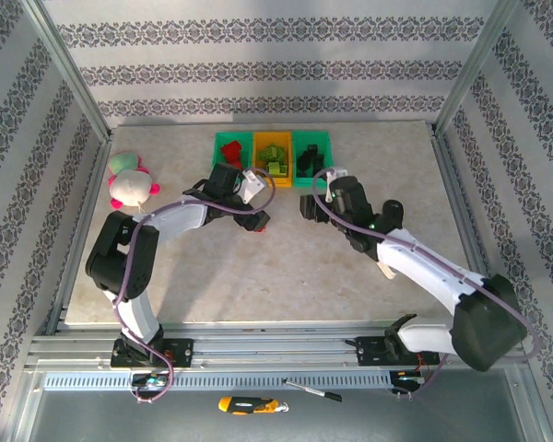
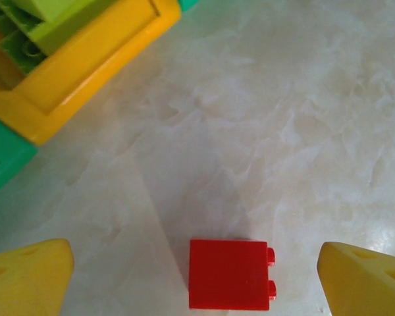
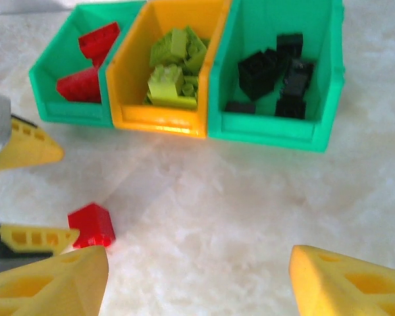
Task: Sort the legos into containers by color
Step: Place the lego in the container, then pick up the lego from the center of the table.
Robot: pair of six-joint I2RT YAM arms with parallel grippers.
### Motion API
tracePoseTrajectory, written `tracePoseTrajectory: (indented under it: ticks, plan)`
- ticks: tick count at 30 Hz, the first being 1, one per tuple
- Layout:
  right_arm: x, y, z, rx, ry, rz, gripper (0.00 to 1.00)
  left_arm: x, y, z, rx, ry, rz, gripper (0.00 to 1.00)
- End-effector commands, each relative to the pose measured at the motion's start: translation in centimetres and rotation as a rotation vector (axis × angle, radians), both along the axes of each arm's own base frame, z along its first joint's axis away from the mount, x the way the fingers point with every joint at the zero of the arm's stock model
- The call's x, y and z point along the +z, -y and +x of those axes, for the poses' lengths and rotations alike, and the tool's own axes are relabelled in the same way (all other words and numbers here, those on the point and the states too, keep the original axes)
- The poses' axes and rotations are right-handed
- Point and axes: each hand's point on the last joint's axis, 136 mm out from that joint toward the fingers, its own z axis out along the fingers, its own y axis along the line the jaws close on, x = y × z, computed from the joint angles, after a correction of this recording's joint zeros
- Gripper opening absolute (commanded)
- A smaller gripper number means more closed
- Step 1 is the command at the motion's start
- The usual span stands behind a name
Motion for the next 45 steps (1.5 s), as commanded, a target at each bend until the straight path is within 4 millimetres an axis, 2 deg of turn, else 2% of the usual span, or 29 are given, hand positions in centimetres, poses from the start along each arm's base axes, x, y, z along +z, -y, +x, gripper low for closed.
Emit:
tracePoseTrajectory:
  ticks: [1, 5, 10, 18, 26, 28, 33, 36, 42, 45]
  plan:
    - [-0.4, 0.3, -1.5, -0.007, -0.026, 0.037, 0.73, -1.0, 0.9, -1.3, -0.094, -0.062, 0.050, 0.94]
    - [-0.7, 1.0, -2.3, -0.021, -0.032, 0.031, 0.74, -2.1, 0.7, -1.5, -0.086, -0.112, 0.125, 0.93]
    - [-0.8, 1.3, -2.3, -0.043, -0.026, 0.040, 0.74, -3.8, -0.1, -1.9, -0.061, -0.180, 0.241, 0.93]
    - [-1.6, 0.8, -2.4, -0.045, -0.052, 0.072, 0.74, -5.1, 0.1, -2.1, -0.032, -0.276, 0.283, 0.84]
    - [-1.3, 0.5, -2.9, -0.031, -0.053, 0.089, 0.74, -5.0, 0.1, -1.7, -0.021, -0.266, 0.289, 0.47]
    - [-1.2, 0.4, -3.0, -0.030, -0.052, 0.098, 0.74, -4.5, 0.1, -1.4, -0.002, -0.260, 0.288, 0.41]
    - [-0.9, -0.2, -3.0, -0.011, -0.053, 0.122, 0.74, -2.1, -0.2, -1.0, 0.050, -0.222, 0.270, 0.41]
    - [-0.2, -1.2, -3.2, 0.021, -0.040, 0.122, 0.75, -0.2, -1.0, -0.5, 0.125, -0.169, 0.258, 0.40]
    - [2.1, -5.0, -3.9, 0.131, 0.025, 0.130, 0.75, 4.6, -5.3, 1.6, 0.443, -0.022, 0.228, 0.36]
    - [3.5, -7.4, -4.1, 0.195, 0.071, 0.125, 0.76, 6.5, -7.0, 2.3, 0.521, 0.030, 0.216, 0.38]
